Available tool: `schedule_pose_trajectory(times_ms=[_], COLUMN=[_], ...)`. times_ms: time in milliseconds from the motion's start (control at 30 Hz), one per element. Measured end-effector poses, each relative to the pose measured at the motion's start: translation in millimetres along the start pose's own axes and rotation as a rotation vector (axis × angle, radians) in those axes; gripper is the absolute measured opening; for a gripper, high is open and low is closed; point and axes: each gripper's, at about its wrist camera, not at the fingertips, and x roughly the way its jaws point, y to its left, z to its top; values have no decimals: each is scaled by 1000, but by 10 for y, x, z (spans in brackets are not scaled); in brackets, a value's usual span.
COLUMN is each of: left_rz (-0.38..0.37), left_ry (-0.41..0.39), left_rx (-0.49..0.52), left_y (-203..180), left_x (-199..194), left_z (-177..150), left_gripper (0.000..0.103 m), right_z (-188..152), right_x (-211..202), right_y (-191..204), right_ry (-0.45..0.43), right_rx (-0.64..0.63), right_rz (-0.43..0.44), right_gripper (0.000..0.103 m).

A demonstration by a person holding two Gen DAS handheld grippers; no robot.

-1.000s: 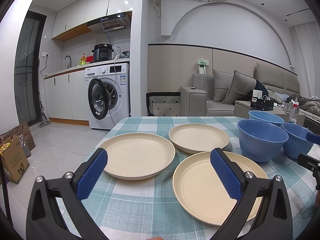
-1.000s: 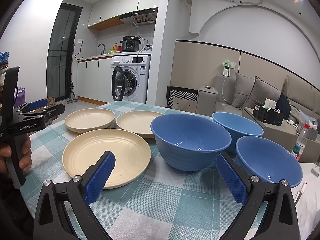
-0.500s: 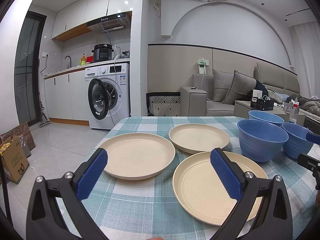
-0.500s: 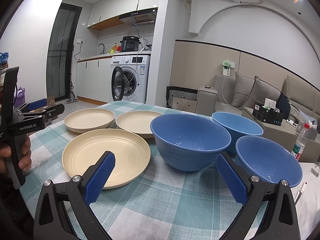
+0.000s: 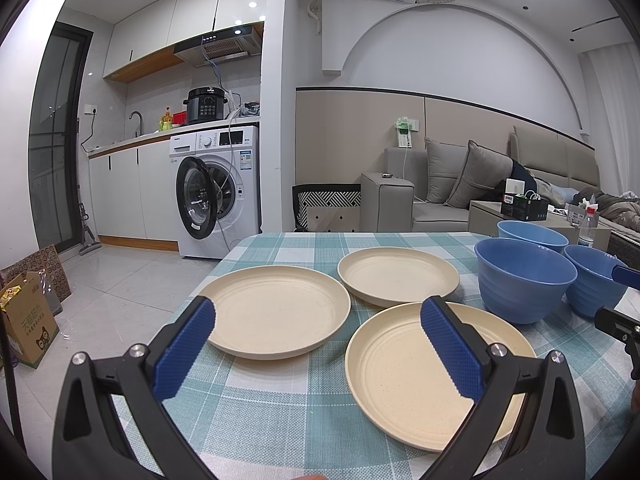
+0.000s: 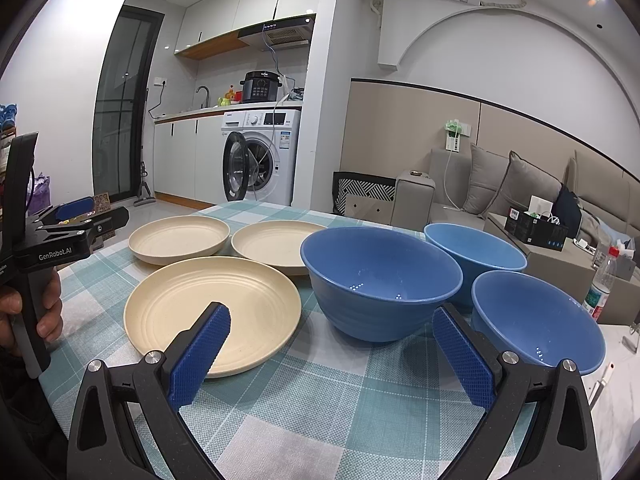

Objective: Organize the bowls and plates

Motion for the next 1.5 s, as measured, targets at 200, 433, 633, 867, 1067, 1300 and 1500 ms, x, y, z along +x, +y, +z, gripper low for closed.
schedule_pose_trajectory(times_ms=[200,433,633,867,1067,1300,1500], left_rz=[0,0,1,19,28,61,66], left_ry=[0,0,2,16,11,12,46], left_rx=[0,0,-1,-11,-3,-11,-9], left_y=[0,-1,1,46,34,38,22], left_x=[1,1,3,21,25,36,102], left_z=[0,0,0,-10,-4,-2,-5], left_gripper=[103,103,103,103,103,103,103], right_z=[-2,-15,-21,-29,-20,-17,-55], right_x=[3,13,15,55,107,250,390], right_y=[0,1,7,87,126,170,359], right_ry=[1,2,7,19,45,113,173], right_rx=[0,-1,-4,-53,-72,-102,-202], right_rz=[-1,0,-4,-24,-37,-53,-115], right_gripper=[103,103,103,103,103,103,103])
